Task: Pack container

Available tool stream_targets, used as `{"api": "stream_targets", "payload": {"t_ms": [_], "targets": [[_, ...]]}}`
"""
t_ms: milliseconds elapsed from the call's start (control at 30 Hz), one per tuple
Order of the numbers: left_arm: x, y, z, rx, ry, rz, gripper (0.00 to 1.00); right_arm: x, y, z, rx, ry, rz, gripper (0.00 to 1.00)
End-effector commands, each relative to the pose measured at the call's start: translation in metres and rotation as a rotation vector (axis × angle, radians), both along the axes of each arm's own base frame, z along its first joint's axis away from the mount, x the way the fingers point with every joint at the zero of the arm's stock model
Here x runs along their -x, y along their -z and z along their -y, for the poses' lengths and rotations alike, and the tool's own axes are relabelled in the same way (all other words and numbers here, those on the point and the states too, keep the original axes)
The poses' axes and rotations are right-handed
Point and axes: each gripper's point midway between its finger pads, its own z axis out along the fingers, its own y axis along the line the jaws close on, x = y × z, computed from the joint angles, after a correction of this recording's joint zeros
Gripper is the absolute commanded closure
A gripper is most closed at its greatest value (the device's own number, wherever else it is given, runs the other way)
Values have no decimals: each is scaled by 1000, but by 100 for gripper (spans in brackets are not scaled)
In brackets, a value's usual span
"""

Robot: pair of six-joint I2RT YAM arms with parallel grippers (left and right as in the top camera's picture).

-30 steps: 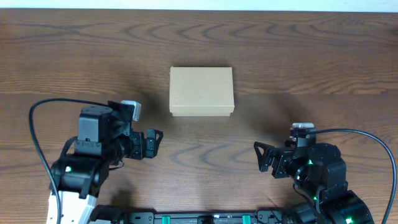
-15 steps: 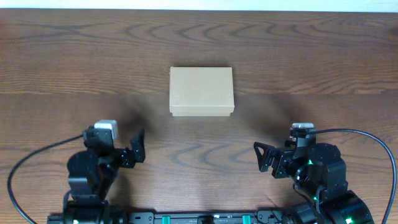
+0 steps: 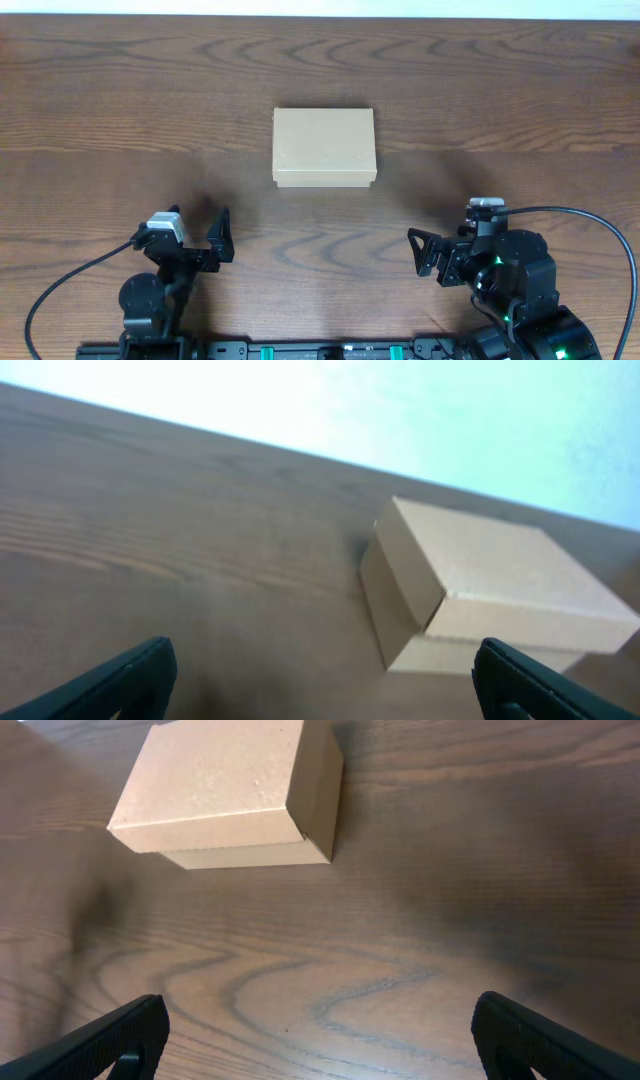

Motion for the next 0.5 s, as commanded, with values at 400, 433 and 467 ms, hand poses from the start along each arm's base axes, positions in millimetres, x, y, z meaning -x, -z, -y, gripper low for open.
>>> {"api": "stream_targets", "payload": {"t_ms": [400,433,467], "targets": [[-1,8,-6,7,-38,3,5,1,-2,-2,-13,-5,2,1],[-1,8,-6,7,-38,3,4,1,-2,-2,-13,-5,2,1],[-1,8,-6,7,-38,3,5,1,-2,-2,-13,-5,2,1]]}}
